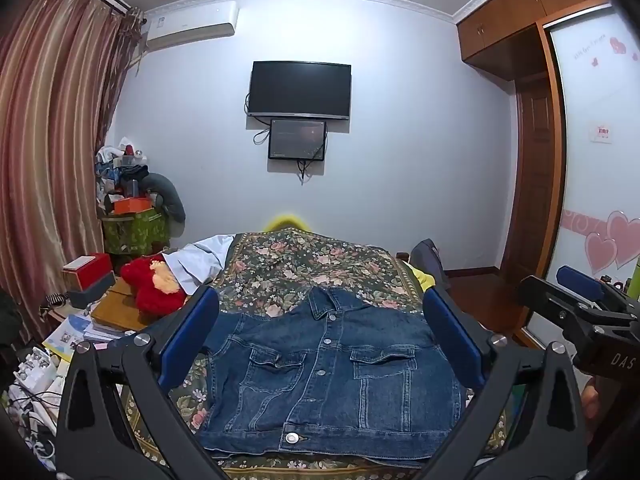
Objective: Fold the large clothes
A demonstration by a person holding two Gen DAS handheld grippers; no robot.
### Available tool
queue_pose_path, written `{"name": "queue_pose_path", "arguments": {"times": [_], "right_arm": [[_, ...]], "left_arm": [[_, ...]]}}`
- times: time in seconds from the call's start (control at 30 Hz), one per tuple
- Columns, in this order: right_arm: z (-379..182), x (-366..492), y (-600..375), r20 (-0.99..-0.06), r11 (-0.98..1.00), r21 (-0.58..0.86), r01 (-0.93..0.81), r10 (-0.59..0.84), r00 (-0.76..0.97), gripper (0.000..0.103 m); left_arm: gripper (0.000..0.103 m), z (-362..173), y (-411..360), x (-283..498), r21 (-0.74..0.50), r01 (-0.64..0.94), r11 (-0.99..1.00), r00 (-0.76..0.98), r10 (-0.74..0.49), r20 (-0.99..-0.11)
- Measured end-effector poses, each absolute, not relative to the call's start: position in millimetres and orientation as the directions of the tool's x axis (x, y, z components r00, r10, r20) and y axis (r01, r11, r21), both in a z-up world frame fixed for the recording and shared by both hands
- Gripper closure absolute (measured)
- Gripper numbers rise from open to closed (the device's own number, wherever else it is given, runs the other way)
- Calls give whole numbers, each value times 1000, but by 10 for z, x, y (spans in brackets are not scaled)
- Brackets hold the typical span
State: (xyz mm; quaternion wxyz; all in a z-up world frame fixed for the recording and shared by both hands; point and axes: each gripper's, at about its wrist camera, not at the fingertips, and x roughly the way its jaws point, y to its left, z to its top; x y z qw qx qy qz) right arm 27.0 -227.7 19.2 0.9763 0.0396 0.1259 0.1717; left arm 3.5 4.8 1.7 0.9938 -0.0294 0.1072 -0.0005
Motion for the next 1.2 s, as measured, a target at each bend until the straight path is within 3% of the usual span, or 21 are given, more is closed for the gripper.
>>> {"name": "queue_pose_path", "arguments": {"times": [1.2], "right_arm": [[154,274,-2261,-227,937,123,-327,347,910,0]], "left_arm": [[0,2,50,89,-68,2,998,975,-18,-221]]}}
